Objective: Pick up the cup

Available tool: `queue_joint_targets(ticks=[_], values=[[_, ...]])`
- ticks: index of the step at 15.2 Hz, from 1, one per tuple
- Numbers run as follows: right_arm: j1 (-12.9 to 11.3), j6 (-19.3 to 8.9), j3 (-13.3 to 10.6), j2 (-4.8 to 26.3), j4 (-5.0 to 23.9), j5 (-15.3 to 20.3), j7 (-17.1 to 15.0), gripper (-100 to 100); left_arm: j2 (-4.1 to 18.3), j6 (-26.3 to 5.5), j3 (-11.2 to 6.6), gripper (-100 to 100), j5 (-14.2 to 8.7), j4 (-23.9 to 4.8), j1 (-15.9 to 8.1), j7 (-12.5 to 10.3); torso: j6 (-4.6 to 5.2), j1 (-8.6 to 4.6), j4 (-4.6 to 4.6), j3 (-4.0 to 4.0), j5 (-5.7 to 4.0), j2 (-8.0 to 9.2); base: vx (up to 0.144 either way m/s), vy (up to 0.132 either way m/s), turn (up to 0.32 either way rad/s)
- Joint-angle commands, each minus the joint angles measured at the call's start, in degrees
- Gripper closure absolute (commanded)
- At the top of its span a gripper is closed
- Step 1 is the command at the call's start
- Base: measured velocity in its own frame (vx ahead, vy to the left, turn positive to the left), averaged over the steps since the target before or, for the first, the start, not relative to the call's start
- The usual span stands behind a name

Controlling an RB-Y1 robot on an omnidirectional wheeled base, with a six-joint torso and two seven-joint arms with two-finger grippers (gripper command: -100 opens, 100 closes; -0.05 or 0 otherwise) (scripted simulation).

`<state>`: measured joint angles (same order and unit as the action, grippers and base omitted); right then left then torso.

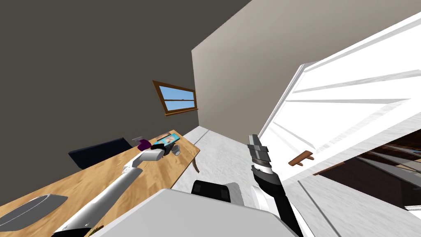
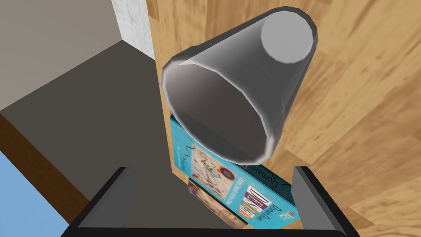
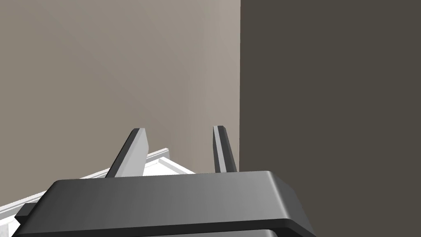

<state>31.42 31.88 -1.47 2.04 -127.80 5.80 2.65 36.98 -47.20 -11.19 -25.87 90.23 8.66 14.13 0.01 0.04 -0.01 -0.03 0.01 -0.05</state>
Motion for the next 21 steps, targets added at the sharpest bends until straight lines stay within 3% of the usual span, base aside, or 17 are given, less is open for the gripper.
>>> queue_joint_targets(ticks=[1,2,4,8,10,21], values=[[0.0,0.0,0.0,0.0,0.0,0.0,0.0,0,0.3,-2.4,-0.11,-100,-0.4,-0.4,-0.4,0.1,0.00,0.00,0.00,0.00,0.00,0.00,0.004,0.005,-0.033],[0.0,0.0,0.0,0.0,0.0,0.0,0.0,0,1.1,-3.9,-0.38,-100,-1.6,-1.8,-1.0,0.4,-0.01,0.00,0.00,0.00,0.00,0.00,0.007,0.002,-0.095],[0.0,0.0,0.0,0.0,0.0,0.0,0.0,0,1.1,-5.5,-0.38,-100,-1.6,-1.8,-1.0,0.4,0.01,-0.01,0.00,-0.01,0.00,-0.01,0.007,0.005,-0.059],[0.0,0.0,0.0,0.0,0.0,0.0,0.0,0,2.6,-10.6,-0.82,-100,-3.9,-4.5,-2.4,1.1,-0.01,-0.02,0.00,-0.01,0.00,-0.02,0.010,0.003,-0.058],[0.0,0.0,0.0,0.0,0.0,0.0,0.0,0,2.6,-11.3,-0.82,-100,-3.9,-4.5,-2.4,1.1,0.00,-0.01,0.00,-0.01,-0.01,-0.02,0.010,0.004,-0.056],[0.0,0.0,0.0,0.0,0.0,0.0,0.0,0,5.8,-24.3,-1.53,-100,-9.2,-10.5,-5.3,2.7,0.00,-0.03,-0.01,-0.04,-0.01,-0.06,0.017,0.003,-0.069]])
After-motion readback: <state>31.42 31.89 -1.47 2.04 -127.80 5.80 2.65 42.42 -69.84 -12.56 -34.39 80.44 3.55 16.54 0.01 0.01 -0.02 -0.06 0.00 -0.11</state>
